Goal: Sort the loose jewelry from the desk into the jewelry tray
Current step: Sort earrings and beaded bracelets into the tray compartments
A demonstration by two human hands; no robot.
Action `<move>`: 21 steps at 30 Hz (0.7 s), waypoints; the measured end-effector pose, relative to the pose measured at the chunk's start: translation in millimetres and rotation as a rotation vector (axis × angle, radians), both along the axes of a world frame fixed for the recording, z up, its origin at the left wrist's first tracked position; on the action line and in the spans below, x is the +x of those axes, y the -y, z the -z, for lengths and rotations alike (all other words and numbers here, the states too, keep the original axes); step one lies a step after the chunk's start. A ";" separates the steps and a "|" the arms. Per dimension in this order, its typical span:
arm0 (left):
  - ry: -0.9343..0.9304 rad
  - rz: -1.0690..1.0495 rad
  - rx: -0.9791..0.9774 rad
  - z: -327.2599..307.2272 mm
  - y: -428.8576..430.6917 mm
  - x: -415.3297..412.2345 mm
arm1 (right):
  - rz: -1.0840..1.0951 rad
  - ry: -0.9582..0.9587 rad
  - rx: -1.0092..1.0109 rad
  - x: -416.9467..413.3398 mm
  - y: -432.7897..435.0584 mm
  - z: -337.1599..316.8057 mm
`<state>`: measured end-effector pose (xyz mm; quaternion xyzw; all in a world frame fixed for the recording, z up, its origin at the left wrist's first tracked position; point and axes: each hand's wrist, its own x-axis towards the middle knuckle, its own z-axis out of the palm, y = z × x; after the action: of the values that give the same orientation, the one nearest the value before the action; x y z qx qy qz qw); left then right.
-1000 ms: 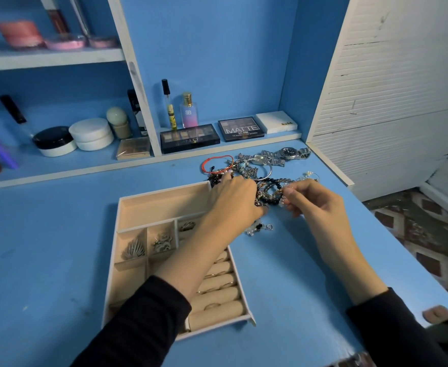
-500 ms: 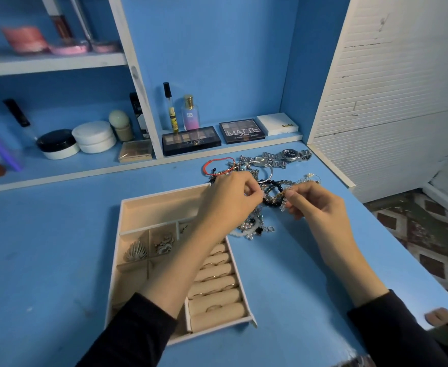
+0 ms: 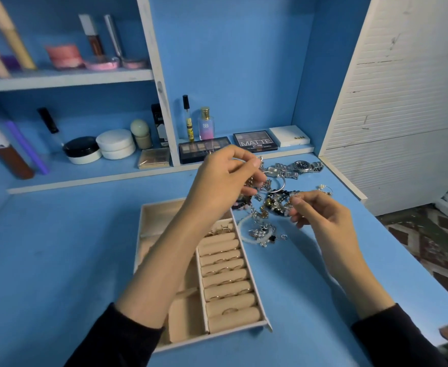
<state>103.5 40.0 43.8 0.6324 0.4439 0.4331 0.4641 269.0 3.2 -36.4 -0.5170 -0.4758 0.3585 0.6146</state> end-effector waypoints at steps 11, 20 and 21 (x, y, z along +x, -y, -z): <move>0.222 -0.095 0.224 -63.6 28.9 -66.4 | -0.268 -0.089 0.069 -66.7 0.3 -38.8; 0.151 -0.152 0.212 -62.1 61.6 -115.2 | -0.426 -0.074 0.049 -119.2 8.1 -45.5; 0.150 -0.158 0.196 -57.3 64.4 -118.5 | -0.436 -0.066 0.041 -123.2 9.4 -44.6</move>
<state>-15.0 -24.5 101.1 0.6036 0.4119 0.5558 0.3964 145.8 -6.2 8.2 -0.3773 -0.5633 0.4897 0.5482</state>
